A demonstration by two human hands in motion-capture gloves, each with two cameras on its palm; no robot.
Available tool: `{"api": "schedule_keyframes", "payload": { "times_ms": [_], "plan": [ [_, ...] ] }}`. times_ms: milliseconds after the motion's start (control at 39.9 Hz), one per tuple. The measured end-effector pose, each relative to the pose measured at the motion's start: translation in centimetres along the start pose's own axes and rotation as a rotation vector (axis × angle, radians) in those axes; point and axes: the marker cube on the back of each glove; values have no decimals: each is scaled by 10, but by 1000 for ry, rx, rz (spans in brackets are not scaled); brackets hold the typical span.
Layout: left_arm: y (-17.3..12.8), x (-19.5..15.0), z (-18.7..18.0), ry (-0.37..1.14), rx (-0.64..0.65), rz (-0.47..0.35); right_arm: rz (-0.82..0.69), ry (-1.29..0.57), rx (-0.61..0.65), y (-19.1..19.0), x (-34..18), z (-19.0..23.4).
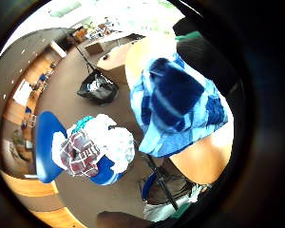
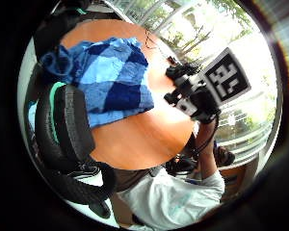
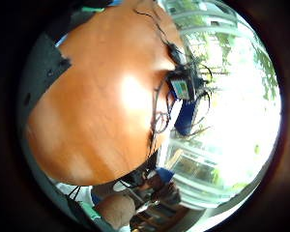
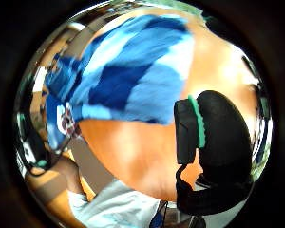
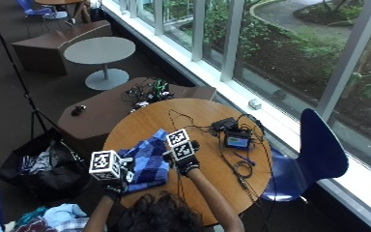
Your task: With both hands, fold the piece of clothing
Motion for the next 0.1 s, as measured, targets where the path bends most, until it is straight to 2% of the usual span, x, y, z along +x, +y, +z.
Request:
{"api": "schedule_keyframes", "payload": {
  "times_ms": [100],
  "plan": [
    [0, 19, 2, -92, -67, 36, 107, -71, 96, 9, 24, -9]
  ]
}}
